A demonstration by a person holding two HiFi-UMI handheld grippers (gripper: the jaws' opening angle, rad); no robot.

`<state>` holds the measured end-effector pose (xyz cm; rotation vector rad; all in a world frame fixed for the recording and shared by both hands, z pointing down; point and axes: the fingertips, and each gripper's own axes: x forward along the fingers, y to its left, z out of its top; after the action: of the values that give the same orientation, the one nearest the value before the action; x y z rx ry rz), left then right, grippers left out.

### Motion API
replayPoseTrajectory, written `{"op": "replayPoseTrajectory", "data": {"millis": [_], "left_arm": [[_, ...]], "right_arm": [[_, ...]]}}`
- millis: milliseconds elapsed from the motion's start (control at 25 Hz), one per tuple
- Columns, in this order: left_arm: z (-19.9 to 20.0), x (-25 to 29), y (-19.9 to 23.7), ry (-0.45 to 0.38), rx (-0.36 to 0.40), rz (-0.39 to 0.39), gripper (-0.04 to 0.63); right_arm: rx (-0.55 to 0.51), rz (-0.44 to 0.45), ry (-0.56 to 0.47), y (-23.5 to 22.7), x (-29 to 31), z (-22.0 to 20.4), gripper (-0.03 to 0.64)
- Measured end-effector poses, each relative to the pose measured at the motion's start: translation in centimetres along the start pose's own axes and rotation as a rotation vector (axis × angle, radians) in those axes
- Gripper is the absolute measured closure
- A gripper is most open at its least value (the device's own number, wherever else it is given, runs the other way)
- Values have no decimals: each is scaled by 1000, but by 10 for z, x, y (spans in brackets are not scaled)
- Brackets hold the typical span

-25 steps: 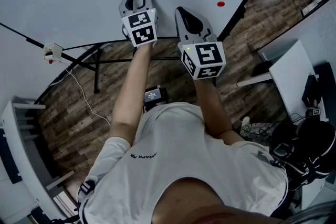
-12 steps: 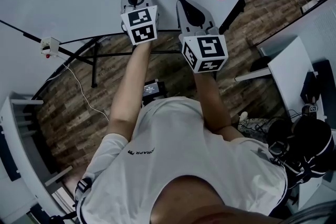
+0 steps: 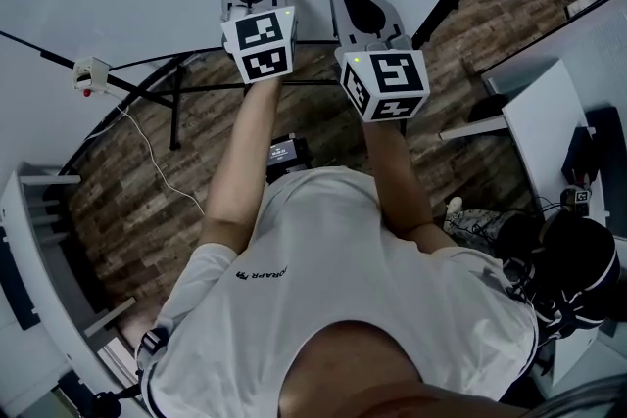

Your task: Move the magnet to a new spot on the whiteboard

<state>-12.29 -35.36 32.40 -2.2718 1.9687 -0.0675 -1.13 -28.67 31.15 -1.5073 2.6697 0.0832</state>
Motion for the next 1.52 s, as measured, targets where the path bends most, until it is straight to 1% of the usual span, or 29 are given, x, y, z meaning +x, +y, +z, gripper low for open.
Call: {"op": "replayPoseTrajectory", "data": {"millis": [280, 600, 800, 1080, 1520], "left_arm": [[3, -6, -6, -3, -20, -4, 594], [7, -23, -7, -8, -74, -7, 594], [2, -31, -9, -6, -78, -2, 594], [6, -39, -13, -15, -114, -1, 594], [8, -48, -23, -23, -118, -18, 594]], "right_arm": [[3, 2, 1, -3, 0, -1, 603], [8, -4, 4, -3, -2, -3, 603], [9, -2, 5, -3, -3, -5, 603], [11, 2, 6, -3, -2, -6, 603], [16, -3, 6, -6, -2, -6, 603]]}}
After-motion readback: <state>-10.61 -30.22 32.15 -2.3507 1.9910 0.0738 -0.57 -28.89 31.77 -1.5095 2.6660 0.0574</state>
